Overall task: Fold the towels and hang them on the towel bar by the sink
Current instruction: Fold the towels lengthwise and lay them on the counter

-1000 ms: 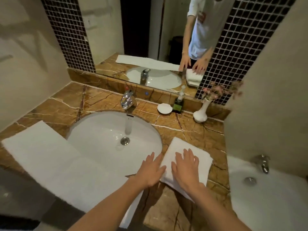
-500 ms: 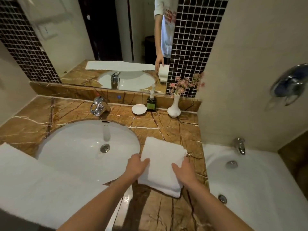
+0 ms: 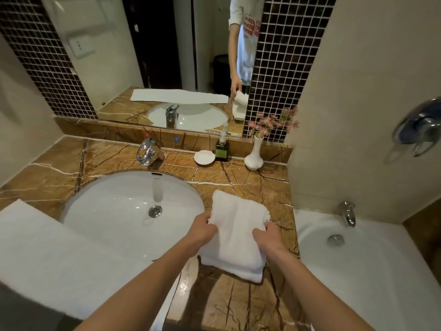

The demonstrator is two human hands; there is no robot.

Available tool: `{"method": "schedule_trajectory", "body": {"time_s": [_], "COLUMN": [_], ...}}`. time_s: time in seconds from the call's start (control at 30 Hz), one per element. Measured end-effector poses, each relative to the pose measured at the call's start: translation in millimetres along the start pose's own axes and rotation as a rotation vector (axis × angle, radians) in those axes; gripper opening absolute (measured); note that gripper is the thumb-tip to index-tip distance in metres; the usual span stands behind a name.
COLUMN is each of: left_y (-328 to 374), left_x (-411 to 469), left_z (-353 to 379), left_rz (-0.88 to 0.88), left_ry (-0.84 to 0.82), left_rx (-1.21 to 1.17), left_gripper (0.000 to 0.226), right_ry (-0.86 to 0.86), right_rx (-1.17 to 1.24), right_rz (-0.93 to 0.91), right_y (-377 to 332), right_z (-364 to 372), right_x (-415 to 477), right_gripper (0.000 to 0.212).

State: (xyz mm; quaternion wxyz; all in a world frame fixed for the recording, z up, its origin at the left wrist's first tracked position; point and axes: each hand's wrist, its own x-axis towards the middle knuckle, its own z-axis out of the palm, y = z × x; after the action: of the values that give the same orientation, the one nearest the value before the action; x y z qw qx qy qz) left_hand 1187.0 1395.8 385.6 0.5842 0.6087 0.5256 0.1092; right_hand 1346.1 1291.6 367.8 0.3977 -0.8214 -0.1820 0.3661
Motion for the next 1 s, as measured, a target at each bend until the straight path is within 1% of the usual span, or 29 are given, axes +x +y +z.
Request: {"method": "schedule_trajectory", "body": {"time_s": [0.07, 0.13, 0.3, 0.43, 0.63, 0.77, 0.83, 0.93, 0.97, 1.0], "left_y": [4, 7, 5, -8, -25, -38, -46, -57, -62, -65], "left_x": [-2, -4, -18, -27, -48, -63, -75, -95, -101, -105], "left_z": [-2, -5, -9, -7, -6, -9, -10, -10, -10, -10], "left_rz": [-0.005, -0.003, -0.003, 0.004, 0.006, -0.055, -0.097, -0.150, -0.146, -0.141], "left_ry": [0.016, 0.020, -0.026, -0.034, -0.024, 0.008, 0.006, -0.022, -0.048, -0.069], "left_rx": [-0.033, -0.052, -0.052, -0.036, -0.032, -0.012, -0.097, -0.249, -0.326, -0.401], "left_gripper": [0.028, 0.033, 0.044, 0.046, 0.048, 0.048, 0.040, 0.024, 0.021, 0.022], "right_ry": [0.009, 0.023, 0.069, 0.085, 0.073, 0.050, 0.040, 0.005, -0.018, -0.033], "right_rx": [0.055, 0.084, 0.154, 0.128, 0.109, 0.095, 0.052, -0.011, -0.017, -0.024], "right_rz": [-0.013, -0.034, -0.080, -0.101, -0.110, -0.163, -0.198, -0.226, -0.248, -0.267], "right_y": [-5, -8, -6, 3, 25, 42, 53, 73, 80, 85], "right_z": [-1, -1, -1, -3, -2, -2, -2, 0, 1, 1], "right_x": [-3, -7, -26, -44, -69, -86, -94, -107, -111, -114], "right_gripper": [0.013, 0.018, 0.031, 0.038, 0.040, 0.031, 0.029, 0.031, 0.031, 0.032]}}
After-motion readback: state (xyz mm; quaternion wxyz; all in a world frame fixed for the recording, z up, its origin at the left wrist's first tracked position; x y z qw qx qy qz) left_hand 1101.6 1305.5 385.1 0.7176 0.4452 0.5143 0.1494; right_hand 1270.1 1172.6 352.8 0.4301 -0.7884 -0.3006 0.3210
